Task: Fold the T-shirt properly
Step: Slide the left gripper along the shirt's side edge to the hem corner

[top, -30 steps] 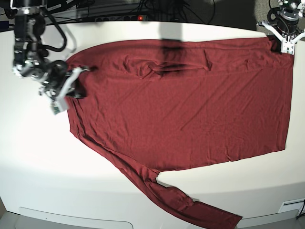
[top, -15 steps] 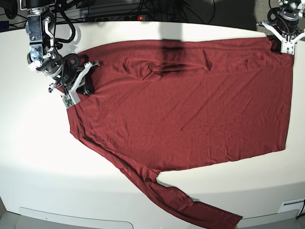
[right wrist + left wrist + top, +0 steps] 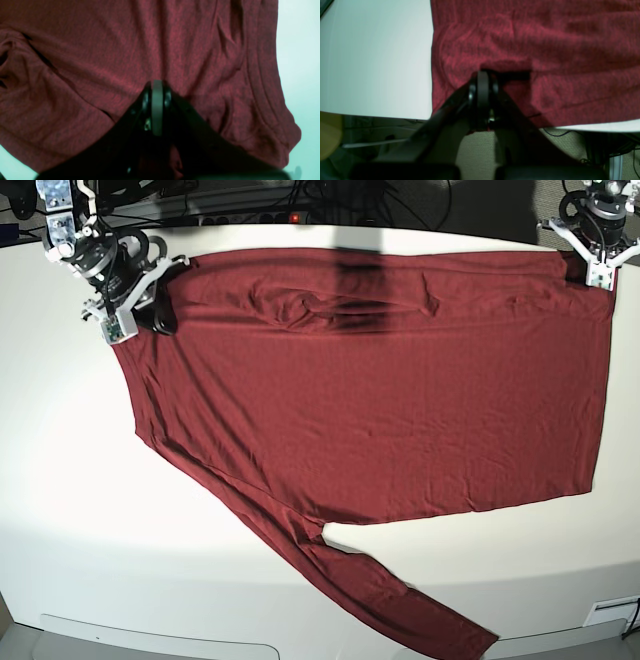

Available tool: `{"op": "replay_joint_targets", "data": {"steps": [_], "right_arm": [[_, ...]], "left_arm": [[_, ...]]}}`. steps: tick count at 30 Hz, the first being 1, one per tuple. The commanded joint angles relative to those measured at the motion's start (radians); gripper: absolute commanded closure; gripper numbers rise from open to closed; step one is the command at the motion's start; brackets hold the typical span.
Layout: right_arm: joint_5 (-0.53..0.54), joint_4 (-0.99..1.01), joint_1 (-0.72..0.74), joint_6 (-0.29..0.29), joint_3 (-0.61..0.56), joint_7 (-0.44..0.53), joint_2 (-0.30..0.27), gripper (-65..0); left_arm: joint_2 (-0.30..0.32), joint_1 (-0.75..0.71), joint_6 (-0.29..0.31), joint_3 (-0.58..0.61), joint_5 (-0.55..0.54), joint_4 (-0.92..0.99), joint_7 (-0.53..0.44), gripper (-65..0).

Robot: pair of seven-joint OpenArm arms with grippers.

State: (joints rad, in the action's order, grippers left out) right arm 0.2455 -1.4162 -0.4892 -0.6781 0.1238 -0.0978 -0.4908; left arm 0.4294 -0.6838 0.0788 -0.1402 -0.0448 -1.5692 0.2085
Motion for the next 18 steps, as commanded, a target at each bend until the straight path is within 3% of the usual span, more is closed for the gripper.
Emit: {"op": "replay_joint_targets", "data": {"steps": [1,13,18], "right_arm": [[-0.059,0.013,-0.037,0.005,0.005,-0.133,-0.01,0.0],[-0.017,-0.085,-0.059,0.006,0.023,-0.14,-0.008,0.0],[-0.001,-0.159,-0.056,0.024,0.023,-0.164,-0.007,0.0]], "left_arm": [[0.003,-0.018,0.023,0.003,-0.003,0.003,0.053,0.0],[0.027,-0.017,0.02,0.002,-0.004,-0.064,0.059,0.0],[0.068,-0.011,-0.063,0.002,-0.004,-0.161,0.08,0.0]]}}
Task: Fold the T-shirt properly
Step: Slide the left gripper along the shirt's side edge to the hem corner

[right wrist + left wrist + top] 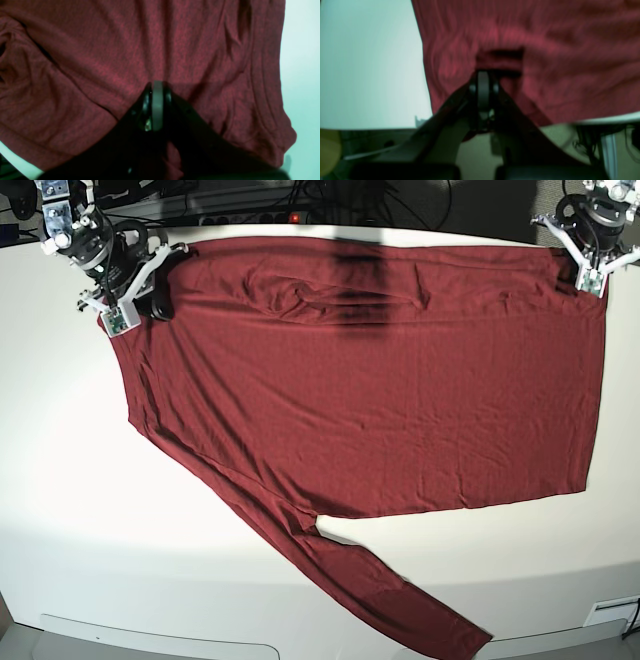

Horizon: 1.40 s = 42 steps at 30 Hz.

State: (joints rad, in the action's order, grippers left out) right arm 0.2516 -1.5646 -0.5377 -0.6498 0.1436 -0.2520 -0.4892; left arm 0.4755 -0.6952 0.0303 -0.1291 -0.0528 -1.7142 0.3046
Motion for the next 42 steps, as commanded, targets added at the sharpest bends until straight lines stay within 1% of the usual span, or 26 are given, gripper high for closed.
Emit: {"op": "replay_joint_targets", "data": {"steps": [1,3,6,10,14,16,20,21,22,23,24,26,28,32,35,37,39,41,42], "right_arm": [[-0.005,-0.021,-0.005,0.005,0.003,-0.01,-0.009,0.0],[-0.005,-0.034,0.004,0.028,0.003,-0.01,-0.009,0.0],[-0.005,-0.034,0.03,0.031,0.003,-0.015,-0.008,0.0],[-0.005,-0.034,0.068,0.03,0.003,-0.029,-0.006,0.0],[-0.004,-0.034,0.106,0.031,0.003,-0.031,-0.006,0.0],[0.024,-0.034,0.13,0.031,0.003,-0.047,-0.006,0.0],[0.129,-0.034,0.189,0.031,0.003,-0.094,-0.006,0.0],[0.147,-0.033,0.206,0.031,0.003,-0.1,-0.006,0.0],[0.154,-0.033,0.221,0.031,0.003,-0.107,-0.006,0.0],[0.153,-0.033,0.237,0.031,0.003,-0.112,-0.006,0.0],[0.153,-0.033,0.253,0.031,0.003,-0.123,-0.005,0.0],[0.153,-0.033,0.286,0.031,0.003,-0.153,-0.002,0.0],[0.153,-0.033,0.316,0.031,0.002,-0.186,-0.001,0.0],[0.153,-0.033,0.364,0.031,0.002,-0.213,-0.001,-0.4],[0.153,-0.033,0.393,0.031,0.002,-0.214,-0.001,-10.7],[0.153,-0.033,0.406,0.031,0.002,-0.23,-0.001,-14.9],[0.153,-0.033,0.411,0.03,0.002,-0.246,-0.001,-16.3],[0.153,-0.033,0.41,0.03,0.002,-0.246,-0.001,-16.3],[0.153,-0.033,0.41,0.031,0.002,-0.246,-0.001,-16.3]], "left_arm": [[0.032,0.0,-0.03,-0.01,0.003,-0.031,-0.017,0.0],[0.055,0.004,-0.06,-0.01,0.0,-0.053,-0.018,0.0],[0.078,0.03,-0.072,-0.01,0.0,-0.06,-0.016,0.0],[0.09,0.076,-0.076,-0.01,0.001,-0.06,-0.005,0.0],[0.093,0.13,-0.105,-0.01,0.0,-0.06,-0.005,0.0],[0.093,0.161,-0.105,-0.01,0.0,-0.06,-0.004,0.0],[0.093,0.233,-0.105,-0.01,0.0,-0.06,0.012,0.0],[0.093,0.253,-0.105,-0.01,-0.001,-0.06,0.014,-2.2],[0.093,0.272,-0.103,-0.01,-0.008,-0.06,0.015,-6.2],[0.093,0.294,-0.093,-0.01,-0.024,-0.059,0.018,-9.1],[0.093,0.315,-0.075,-0.01,-0.045,-0.054,0.021,-10.5],[0.093,0.368,-0.016,-0.01,-0.094,-0.023,0.021,-10.8],[0.093,0.43,0.031,-0.01,-0.126,0.043,0.02,-11.4],[0.093,0.592,0.136,-0.01,-0.18,0.24,0.017,-11.7],[0.093,0.727,0.222,-0.01,-0.223,0.402,0.017,-11.7],[0.093,0.821,0.267,-0.01,-0.241,0.521,0.014,-11.7],[0.093,0.911,0.291,-0.01,-0.239,0.649,-0.022,-11.6],[0.093,0.998,0.306,-0.01,-0.236,0.784,-0.067,-11.6],[0.093,1.04,0.325,-0.01,-0.236,0.851,-0.09,-11.6]]}}
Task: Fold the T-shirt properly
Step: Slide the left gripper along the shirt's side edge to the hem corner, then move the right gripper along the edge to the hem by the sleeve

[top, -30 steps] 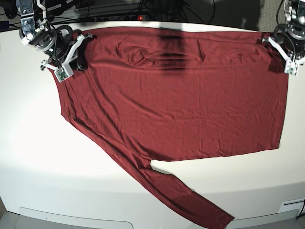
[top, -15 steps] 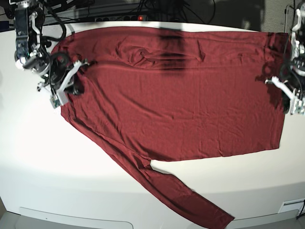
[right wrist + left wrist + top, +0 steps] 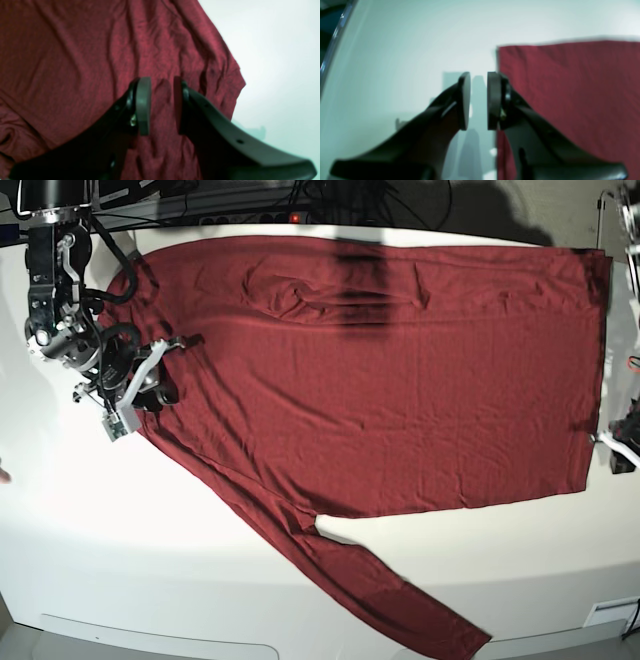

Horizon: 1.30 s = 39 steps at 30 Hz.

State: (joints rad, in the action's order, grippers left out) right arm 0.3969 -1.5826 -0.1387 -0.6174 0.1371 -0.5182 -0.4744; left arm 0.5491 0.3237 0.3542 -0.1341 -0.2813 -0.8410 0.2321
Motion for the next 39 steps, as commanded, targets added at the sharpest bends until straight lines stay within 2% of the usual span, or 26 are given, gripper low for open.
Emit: {"op": "replay_joint_targets", "data": {"steps": [1,3,7,9,13,18,25,32,34,38,39], "right_arm": [[0.008,-0.015,0.011,-0.002,0.008,0.019,-0.016,-16.3],[0.008,-0.015,0.011,-0.002,0.008,0.014,-0.016,-16.3],[0.007,-0.015,0.011,-0.002,0.008,-0.001,-0.016,-16.3],[0.007,-0.015,0.011,-0.002,0.008,-0.018,-0.016,-16.3],[0.008,-0.015,0.011,-0.002,0.008,-0.046,-0.016,-16.3],[0.008,-0.015,0.011,-0.002,0.008,-0.078,-0.016,-16.3],[0.008,-0.015,0.011,-0.003,0.008,-0.172,-0.016,-16.3],[0.008,-0.015,0.011,-0.003,0.008,-0.185,-0.016,-16.3],[0.008,-0.015,0.011,-0.003,0.008,-0.18,-0.016,-16.3],[0.008,-0.015,0.011,-0.002,0.008,-0.169,-0.016,-16.3],[0.008,-0.015,0.011,-0.003,0.008,-0.163,-0.016,-16.3]], "left_arm": [[0.019,0.06,0.028,-0.005,-0.006,0.046,-0.044,-11.6],[0.019,0.129,0.079,-0.005,0.031,0.177,-0.131,-11.9],[0.016,0.225,0.151,-0.005,0.212,0.39,-0.399,-19.7],[0.014,0.261,0.174,-0.005,0.259,0.469,-0.464,-20.9],[-0.001,0.313,0.174,-0.004,0.264,0.593,-0.469,-20.9],[-0.024,0.325,0.174,-0.003,0.313,0.639,-0.459,-20.9],[-0.07,0.324,0.174,-0.003,0.316,0.639,-0.319,-20.9],[-0.084,0.297,0.174,-0.003,0.316,0.639,-0.245,-20.7],[-0.083,0.289,0.173,-0.003,0.316,0.639,-0.241,-16.8],[-0.083,0.279,0.171,-0.003,0.315,0.639,-0.221,0.0],[-0.083,0.277,0.171,-0.003,0.316,0.639,-0.22,0.0]]}}
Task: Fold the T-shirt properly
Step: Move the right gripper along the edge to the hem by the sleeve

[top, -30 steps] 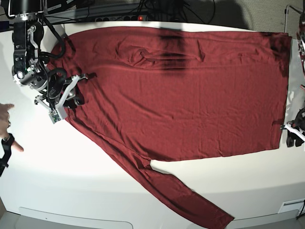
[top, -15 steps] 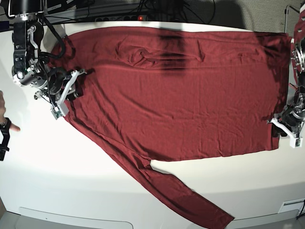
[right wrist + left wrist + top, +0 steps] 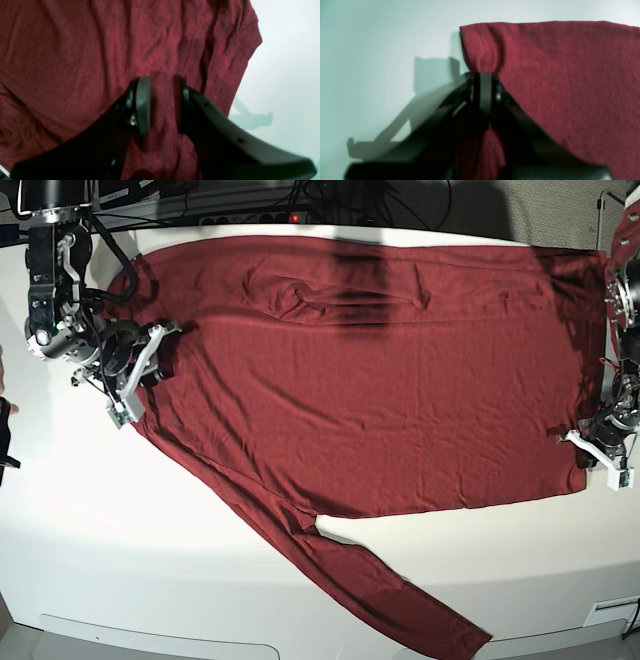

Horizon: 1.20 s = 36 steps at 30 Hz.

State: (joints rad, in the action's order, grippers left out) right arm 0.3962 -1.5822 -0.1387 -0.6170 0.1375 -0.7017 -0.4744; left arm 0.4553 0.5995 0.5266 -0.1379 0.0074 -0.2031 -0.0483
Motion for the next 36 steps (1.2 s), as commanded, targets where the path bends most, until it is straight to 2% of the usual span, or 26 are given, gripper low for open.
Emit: {"op": "replay_joint_targets", "data": {"steps": [1,4,8,11,14,19,23,25,29,34,36], "right_arm": [[0.009,-0.016,0.012,-0.003,0.008,0.029,-0.016,-16.3],[0.011,-0.016,0.011,-0.003,0.008,0.05,-0.016,-16.2],[0.087,-0.016,0.026,-0.003,0.008,0.05,-0.015,-16.2],[0.113,-0.016,0.063,-0.003,0.007,0.05,-0.013,-16.2],[0.093,-0.014,0.121,-0.003,0.006,0.05,0.016,-16.3],[0.076,0.012,0.233,-0.003,0.005,0.05,0.1,-16.4],[0.055,0.171,0.384,-0.003,-0.047,0.051,0.138,-29.6],[0.011,0.292,0.477,-0.002,-0.091,0.055,0.148,-33.5],[-0.013,0.516,0.649,-0.002,-0.177,0.053,0.167,-34.1],[-0.165,0.762,0.803,0.002,-0.288,0.075,0.211,-34.1],[-0.216,0.85,0.85,0.027,-0.313,0.085,0.22,-34.1]], "left_arm": [[0.011,0.001,-0.002,0.0,0.027,0.001,0.06,0.0],[0.011,0.002,-0.002,0.0,0.016,0.001,0.048,0.0],[0.014,0.002,-0.002,0.0,-0.089,0.001,0.048,0.0],[0.013,0.001,-0.002,0.0,-0.094,0.001,0.048,0.0],[0.013,0.002,-0.002,0.0,-0.095,0.001,0.042,0.0],[0.013,0.001,-0.002,0.0,-0.095,0.001,-0.029,0.0],[0.013,0.001,-0.002,0.0,-0.094,0.001,-0.031,0.0],[0.013,0.001,-0.002,0.0,-0.094,0.001,-0.031,0.0],[0.013,-0.004,-0.002,0.0,-0.086,0.001,-0.027,0.0],[0.013,-0.018,-0.002,0.0,-0.087,0.001,-0.027,0.0],[0.013,-0.021,-0.002,0.0,-0.086,0.001,-0.026,0.0]]}}
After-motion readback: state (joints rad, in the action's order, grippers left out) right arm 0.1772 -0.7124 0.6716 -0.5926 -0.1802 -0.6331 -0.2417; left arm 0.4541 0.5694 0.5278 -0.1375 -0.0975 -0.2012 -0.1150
